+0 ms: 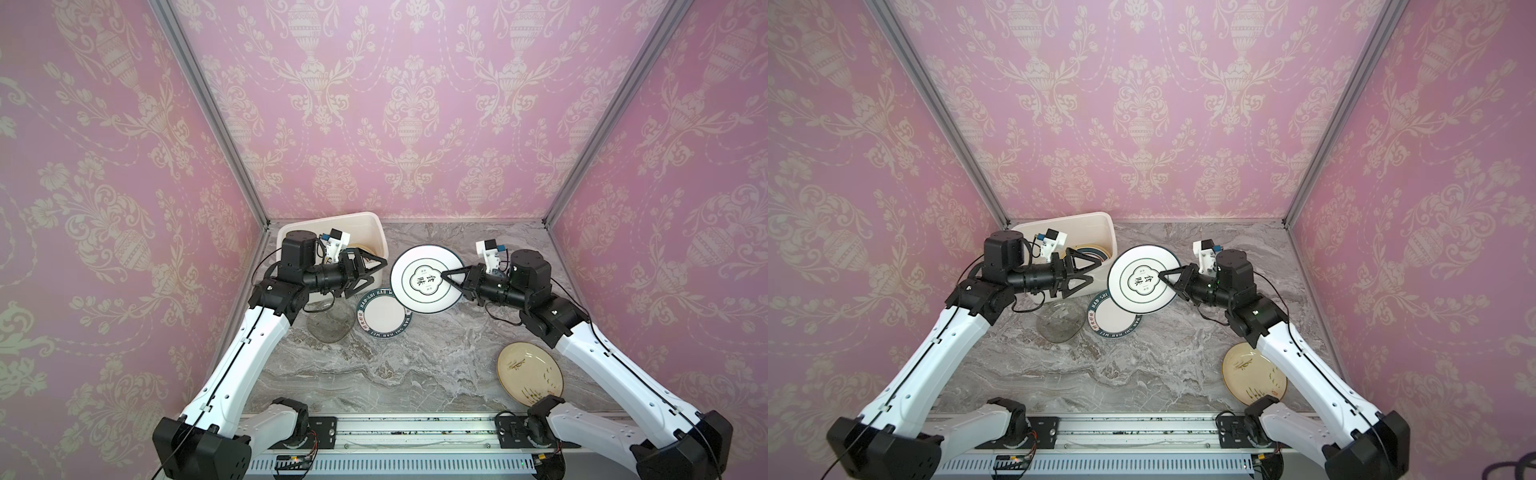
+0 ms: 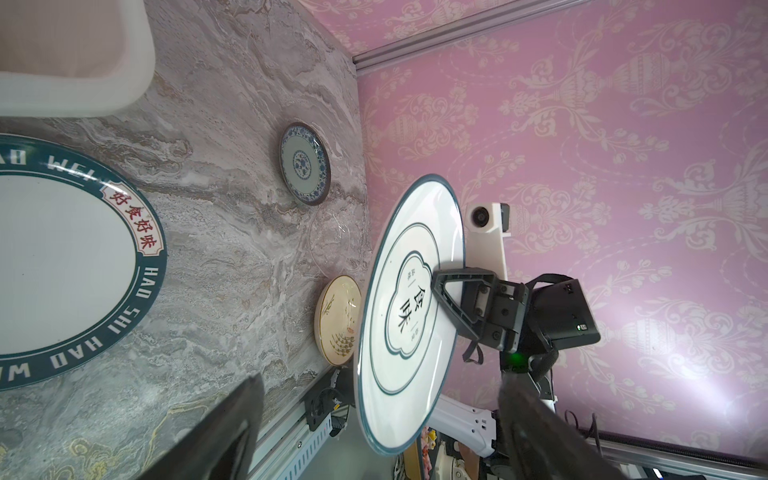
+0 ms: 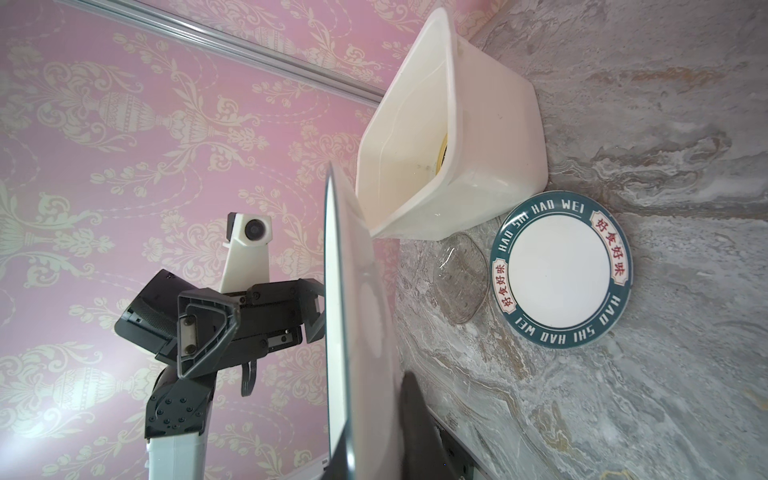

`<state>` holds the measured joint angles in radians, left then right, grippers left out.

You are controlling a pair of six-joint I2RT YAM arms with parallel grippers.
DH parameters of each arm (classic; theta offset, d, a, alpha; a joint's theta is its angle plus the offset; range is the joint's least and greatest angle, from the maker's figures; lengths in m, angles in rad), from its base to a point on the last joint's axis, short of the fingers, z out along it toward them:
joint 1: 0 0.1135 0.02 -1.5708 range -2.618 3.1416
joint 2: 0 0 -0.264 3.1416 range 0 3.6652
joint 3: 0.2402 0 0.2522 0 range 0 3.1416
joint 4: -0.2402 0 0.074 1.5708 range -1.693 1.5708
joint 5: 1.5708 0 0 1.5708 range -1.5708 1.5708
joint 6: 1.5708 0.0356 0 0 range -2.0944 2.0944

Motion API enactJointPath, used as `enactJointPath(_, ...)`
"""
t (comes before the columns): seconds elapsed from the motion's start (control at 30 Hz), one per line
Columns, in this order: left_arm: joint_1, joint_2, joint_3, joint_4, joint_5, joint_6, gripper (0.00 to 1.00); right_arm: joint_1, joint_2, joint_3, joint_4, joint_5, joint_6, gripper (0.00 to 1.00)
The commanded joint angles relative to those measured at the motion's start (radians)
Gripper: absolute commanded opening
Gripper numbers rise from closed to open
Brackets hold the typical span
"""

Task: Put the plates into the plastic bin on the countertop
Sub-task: 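Lift the upright plate with both grippers toward the bin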

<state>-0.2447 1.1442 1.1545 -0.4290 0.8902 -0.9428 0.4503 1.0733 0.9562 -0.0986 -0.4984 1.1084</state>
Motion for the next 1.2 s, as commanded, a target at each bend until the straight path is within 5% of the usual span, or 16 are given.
enactJointPath(0.0, 0.008, -0.009, -0.025, 0.093, 0.069, -0.058, 0.87, 0.005, 0.021, 0.021, 0.137, -0.016, 0.046, 0.0)
enactJointPath(0.77, -0.013, 0.041, -0.16, 0.464, 0.093, -0.331, 0.57, 0.089, 0.183, -0.025, 0.438, -0.072, 0.152, 0.0)
enactJointPath(1.17, -0.021, 0.068, -0.153, 0.474, 0.093, -0.342, 0.37, 0.124, 0.246, 0.006, 0.494, -0.074, 0.168, 0.0)
